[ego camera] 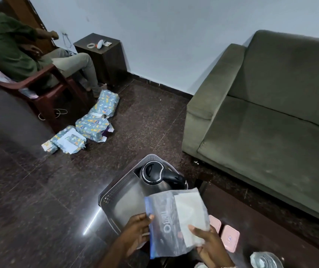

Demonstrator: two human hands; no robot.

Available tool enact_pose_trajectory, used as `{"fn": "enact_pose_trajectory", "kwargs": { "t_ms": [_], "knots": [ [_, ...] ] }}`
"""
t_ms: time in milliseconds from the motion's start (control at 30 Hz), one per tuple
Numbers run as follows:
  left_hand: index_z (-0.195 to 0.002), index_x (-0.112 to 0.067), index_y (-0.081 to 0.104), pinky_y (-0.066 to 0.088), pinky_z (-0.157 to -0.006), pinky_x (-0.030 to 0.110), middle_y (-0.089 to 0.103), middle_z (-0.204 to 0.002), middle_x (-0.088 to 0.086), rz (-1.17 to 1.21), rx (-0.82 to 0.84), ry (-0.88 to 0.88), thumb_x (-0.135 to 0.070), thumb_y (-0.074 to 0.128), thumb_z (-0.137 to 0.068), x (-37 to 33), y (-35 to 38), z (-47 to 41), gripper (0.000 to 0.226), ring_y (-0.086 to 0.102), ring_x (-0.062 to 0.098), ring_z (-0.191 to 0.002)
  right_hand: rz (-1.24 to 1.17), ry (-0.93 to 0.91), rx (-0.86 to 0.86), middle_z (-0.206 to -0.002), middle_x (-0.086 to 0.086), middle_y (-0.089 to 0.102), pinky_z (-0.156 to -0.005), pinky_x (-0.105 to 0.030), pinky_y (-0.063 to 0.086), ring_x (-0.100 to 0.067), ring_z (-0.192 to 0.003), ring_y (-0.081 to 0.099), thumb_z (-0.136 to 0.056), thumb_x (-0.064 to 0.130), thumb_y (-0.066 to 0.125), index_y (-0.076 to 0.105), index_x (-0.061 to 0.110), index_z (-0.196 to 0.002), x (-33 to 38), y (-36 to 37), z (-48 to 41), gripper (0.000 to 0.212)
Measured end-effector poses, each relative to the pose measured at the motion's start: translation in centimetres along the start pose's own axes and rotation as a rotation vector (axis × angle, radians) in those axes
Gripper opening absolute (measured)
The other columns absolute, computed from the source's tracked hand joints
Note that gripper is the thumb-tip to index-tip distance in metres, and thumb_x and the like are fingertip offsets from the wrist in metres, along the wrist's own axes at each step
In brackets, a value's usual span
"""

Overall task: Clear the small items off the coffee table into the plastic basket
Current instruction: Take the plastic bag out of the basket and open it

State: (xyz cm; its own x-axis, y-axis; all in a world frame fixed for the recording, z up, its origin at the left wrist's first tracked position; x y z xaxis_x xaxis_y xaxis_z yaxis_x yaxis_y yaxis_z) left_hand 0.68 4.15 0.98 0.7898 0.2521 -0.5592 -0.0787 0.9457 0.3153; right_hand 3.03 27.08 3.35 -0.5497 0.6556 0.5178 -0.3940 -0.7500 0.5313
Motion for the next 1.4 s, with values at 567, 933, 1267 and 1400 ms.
{"fn": "enact_pose_trajectory", "kwargs": {
  "t_ms": [567, 933, 1267, 1400],
  "knots": [
    [-0.074, -0.017, 0.057, 0.056, -0.068, 0.032, 0.062, -0.081, 0.009, -0.289, 0.309, 0.21, -0.019, 0.085, -0.08, -2.7, 22.9, 3.0, 0.029, 0.062, 0.017, -0.074, 0.709, -0.657, -0.554, -0.096, -0.002, 0.071, -0.08, -0.03, 0.054, -0.025, -0.093, 0.068, -0.076, 0.015, 0.085, 0.073, 0.03, -0.104, 14.0, -9.0, 13.2, 0.034],
    [-0.077, -0.003, 0.061, 0.058, -0.068, 0.029, 0.071, -0.079, 0.015, -0.417, 0.363, 0.344, -0.011, 0.082, -0.079, 1.5, 31.1, 4.5, 0.022, 0.07, 0.021, -0.07, 0.721, -0.713, -0.324, -0.074, -0.007, 0.069, -0.063, -0.019, 0.051, -0.015, -0.064, 0.064, -0.083, 0.0, 0.075, 0.069, 0.026, -0.092, 16.0, -9.2, 17.3, 0.029],
    [-0.092, -0.009, 0.056, 0.056, -0.06, 0.027, 0.07, -0.079, 0.009, -0.537, 0.335, 0.379, -0.015, 0.083, -0.084, 5.2, 35.2, 6.5, 0.029, 0.071, 0.021, -0.066, 0.669, -0.748, -0.34, -0.085, -0.008, 0.068, -0.071, -0.029, 0.053, -0.012, -0.074, 0.061, -0.08, 0.002, 0.08, 0.069, 0.025, -0.091, 16.3, -15.7, 21.2, 0.028],
    [-0.086, -0.015, 0.058, 0.05, -0.054, 0.023, 0.068, -0.076, 0.008, -0.594, 0.355, 0.402, -0.006, 0.081, -0.083, 6.9, 36.9, 7.5, 0.025, 0.058, 0.013, -0.059, 0.671, -0.719, -0.291, -0.079, -0.005, 0.065, -0.069, -0.028, 0.051, -0.011, -0.072, 0.057, -0.075, 0.006, 0.083, 0.065, 0.023, -0.089, 15.7, -16.3, 21.7, 0.029]
  ]
}}
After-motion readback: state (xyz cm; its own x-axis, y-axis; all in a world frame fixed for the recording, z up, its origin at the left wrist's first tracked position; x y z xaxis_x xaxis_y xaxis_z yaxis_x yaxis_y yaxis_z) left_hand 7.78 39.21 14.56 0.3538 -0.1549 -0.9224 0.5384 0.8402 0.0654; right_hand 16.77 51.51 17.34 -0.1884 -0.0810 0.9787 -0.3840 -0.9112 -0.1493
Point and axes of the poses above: each hand's wrist, its own z-axis away from the middle knuckle, its own y-axis out of the palm, x = y × z, the point moved 8 cm from there along -z, towards the middle knuckle
